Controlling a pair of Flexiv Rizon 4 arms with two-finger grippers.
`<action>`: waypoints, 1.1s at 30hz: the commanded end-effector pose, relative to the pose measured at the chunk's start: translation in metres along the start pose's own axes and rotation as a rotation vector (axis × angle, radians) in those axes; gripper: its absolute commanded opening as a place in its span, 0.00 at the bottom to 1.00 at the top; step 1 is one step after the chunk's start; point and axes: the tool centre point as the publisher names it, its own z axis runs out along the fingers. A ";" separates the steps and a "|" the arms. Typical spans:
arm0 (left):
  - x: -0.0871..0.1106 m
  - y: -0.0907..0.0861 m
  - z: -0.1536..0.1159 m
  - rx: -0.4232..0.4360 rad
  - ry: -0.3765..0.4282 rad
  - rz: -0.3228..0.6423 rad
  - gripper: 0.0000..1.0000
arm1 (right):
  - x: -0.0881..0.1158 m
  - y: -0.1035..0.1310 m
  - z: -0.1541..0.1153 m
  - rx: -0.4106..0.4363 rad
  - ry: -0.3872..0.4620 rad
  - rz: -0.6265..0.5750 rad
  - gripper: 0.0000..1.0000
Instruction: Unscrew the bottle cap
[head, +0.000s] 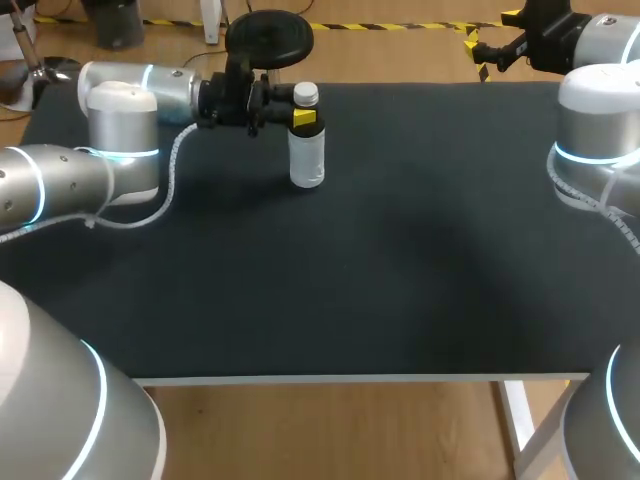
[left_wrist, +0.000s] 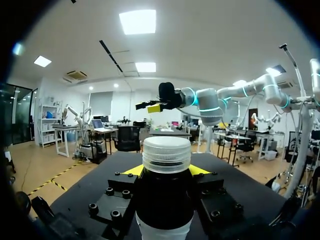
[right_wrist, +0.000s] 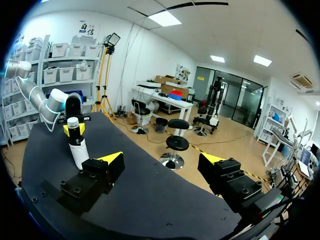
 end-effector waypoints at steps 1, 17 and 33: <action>-0.001 0.002 0.000 0.007 0.004 0.003 0.00 | 0.000 0.000 0.000 0.000 0.000 0.000 1.00; -0.003 0.006 -0.002 0.010 0.003 -0.006 0.00 | 0.000 0.000 0.000 0.000 0.000 0.000 1.00; -0.003 0.006 -0.003 0.000 -0.003 -0.013 0.00 | 0.000 0.000 0.000 0.000 0.000 0.000 1.00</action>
